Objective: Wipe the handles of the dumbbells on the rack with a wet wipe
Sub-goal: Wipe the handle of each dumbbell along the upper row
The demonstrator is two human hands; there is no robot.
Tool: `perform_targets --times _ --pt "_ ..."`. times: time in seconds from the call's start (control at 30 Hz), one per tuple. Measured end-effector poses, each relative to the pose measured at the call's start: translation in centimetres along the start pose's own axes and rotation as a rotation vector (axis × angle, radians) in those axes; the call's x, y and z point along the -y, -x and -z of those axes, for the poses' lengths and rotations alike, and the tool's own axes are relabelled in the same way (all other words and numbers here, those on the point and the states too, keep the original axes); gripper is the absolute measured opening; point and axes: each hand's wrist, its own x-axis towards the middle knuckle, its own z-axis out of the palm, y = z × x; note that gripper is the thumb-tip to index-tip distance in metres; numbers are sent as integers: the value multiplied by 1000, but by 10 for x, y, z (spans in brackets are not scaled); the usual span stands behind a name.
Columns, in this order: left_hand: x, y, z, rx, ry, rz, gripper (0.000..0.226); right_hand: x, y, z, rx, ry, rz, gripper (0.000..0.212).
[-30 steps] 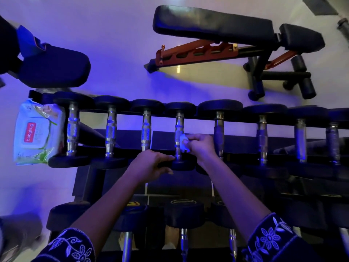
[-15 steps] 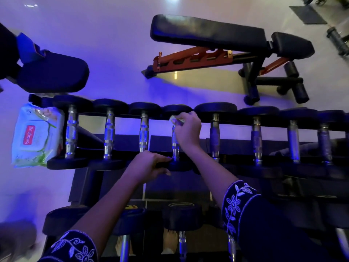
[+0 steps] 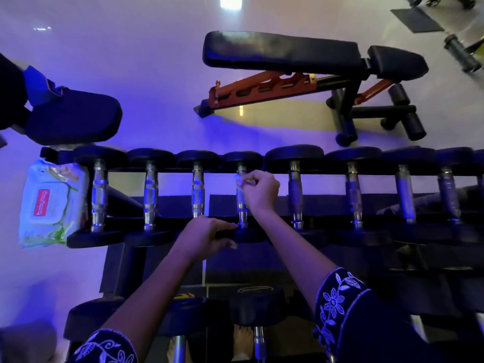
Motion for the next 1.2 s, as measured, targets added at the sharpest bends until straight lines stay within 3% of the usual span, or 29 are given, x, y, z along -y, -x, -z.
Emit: perform_targets --times 0.2,0.43,0.67,0.8,0.97,1.1,1.2 --pt "-1 -1 0 2 -8 32 51 -23 33 8 91 142 79 11" --pt "-3 0 1 23 -4 58 53 5 -2 2 -44 -149 -104 5" --pt "-1 -2 -2 -15 -39 72 53 -34 61 12 71 95 90 12" --pt "-8 0 -3 -67 -54 148 51 -26 48 18 118 83 21 4" --pt "-32 4 -9 -97 -34 291 49 -32 40 56 84 37 42 13" --pt "-64 -3 -21 -187 303 171 57 -39 27 90 17 -22 49 13" --pt "-91 -10 -33 -98 296 -2 60 -43 19 103 -48 -103 -5 11"
